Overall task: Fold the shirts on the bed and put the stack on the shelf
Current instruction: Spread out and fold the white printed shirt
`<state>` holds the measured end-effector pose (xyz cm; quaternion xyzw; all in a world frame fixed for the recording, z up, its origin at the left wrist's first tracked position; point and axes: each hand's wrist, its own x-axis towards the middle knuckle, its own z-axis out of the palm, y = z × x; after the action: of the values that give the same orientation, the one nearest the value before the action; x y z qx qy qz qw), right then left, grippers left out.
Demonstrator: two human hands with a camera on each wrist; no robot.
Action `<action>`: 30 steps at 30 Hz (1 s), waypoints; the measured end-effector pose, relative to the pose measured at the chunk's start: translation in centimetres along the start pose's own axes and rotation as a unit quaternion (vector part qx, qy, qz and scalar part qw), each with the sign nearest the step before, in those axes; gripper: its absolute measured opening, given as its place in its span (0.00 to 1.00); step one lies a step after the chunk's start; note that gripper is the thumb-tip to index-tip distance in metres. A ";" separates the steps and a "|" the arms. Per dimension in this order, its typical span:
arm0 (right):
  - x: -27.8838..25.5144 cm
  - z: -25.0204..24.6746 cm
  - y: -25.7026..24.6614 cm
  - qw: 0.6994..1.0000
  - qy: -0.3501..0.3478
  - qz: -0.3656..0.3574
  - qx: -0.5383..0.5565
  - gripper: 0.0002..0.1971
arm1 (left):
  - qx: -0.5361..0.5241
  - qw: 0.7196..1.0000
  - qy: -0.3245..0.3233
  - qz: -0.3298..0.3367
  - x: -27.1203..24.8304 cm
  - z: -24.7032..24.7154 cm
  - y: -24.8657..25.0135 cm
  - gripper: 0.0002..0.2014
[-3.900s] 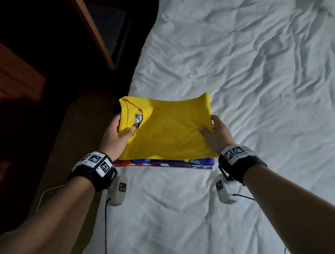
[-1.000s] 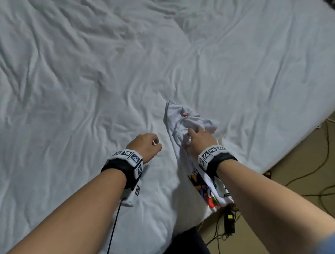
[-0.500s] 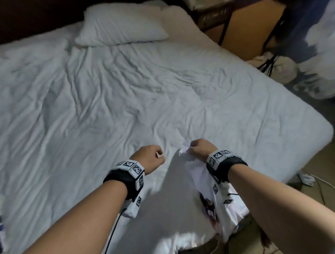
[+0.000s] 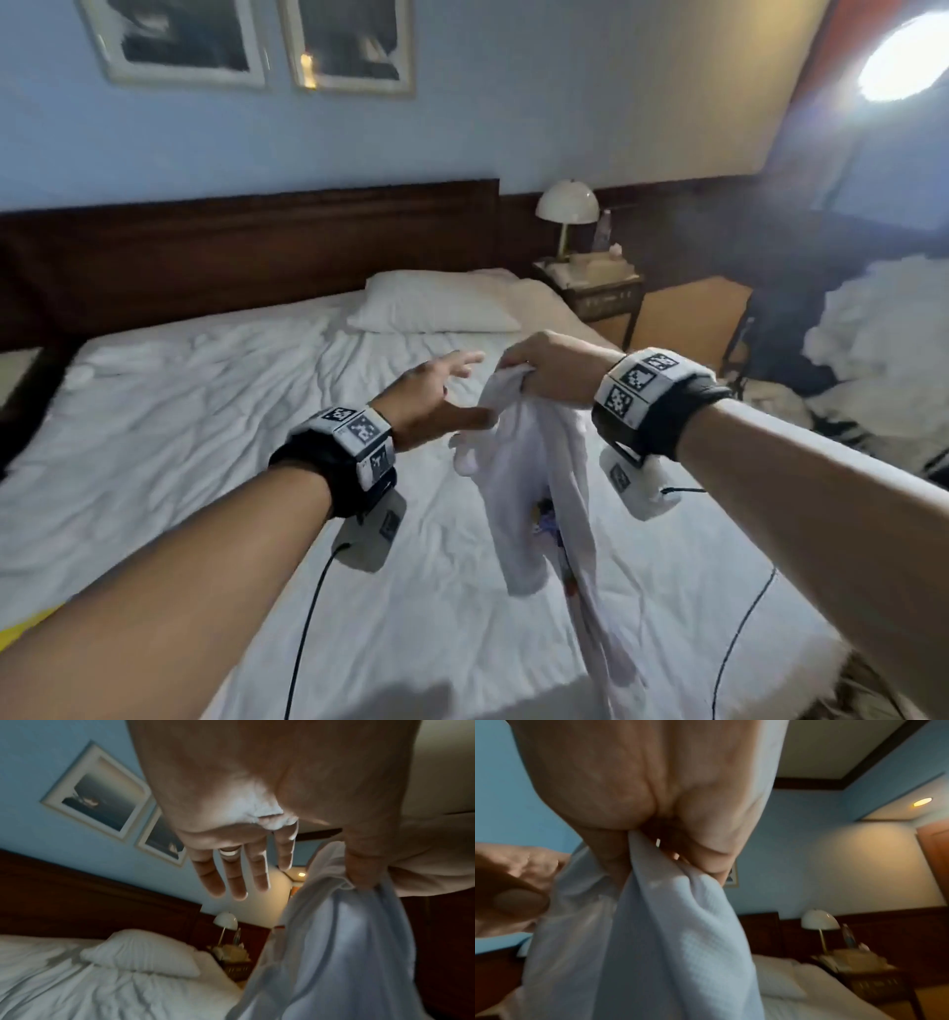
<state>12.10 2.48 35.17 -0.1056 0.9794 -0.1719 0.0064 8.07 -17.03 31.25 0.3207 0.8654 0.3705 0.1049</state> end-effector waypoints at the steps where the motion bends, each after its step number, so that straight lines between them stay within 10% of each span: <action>1: -0.3 -1.5 -1.2 1.000 0.019 -0.012 -0.003 0.17 | 0.001 1.000 -0.005 0.012 -0.3 -1.2 1.3 0.34; 4: -0.8 -5.4 -4.2 0.997 0.072 -0.025 0.000 0.17 | 0.099 0.994 0.039 0.029 -1.5 -4.8 5.4 0.14; 14: -0.5 -11.9 -6.8 0.962 0.266 -0.064 0.004 0.05 | 0.109 0.962 0.236 0.078 -2.8 -17.1 14.6 0.12; 19: 0.4 -11.4 -3.2 0.979 0.199 -0.045 -0.004 0.14 | 0.145 0.941 0.298 0.068 -2.8 -19.1 15.7 0.11; 26: 3.2 -12.2 0.5 0.977 0.214 -0.007 -0.011 0.11 | 0.346 0.896 0.237 -0.150 -3.2 -18.2 12.6 0.10; 30: 5.3 -13.5 -2.8 0.962 0.233 -0.141 0.009 0.18 | 0.214 0.955 0.146 -0.145 -1.7 -13.9 11.2 0.39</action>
<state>6.85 3.35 48.93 -0.1991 0.9276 -0.1996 -0.2451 8.91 -20.30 48.82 0.1488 0.9676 0.1999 -0.0410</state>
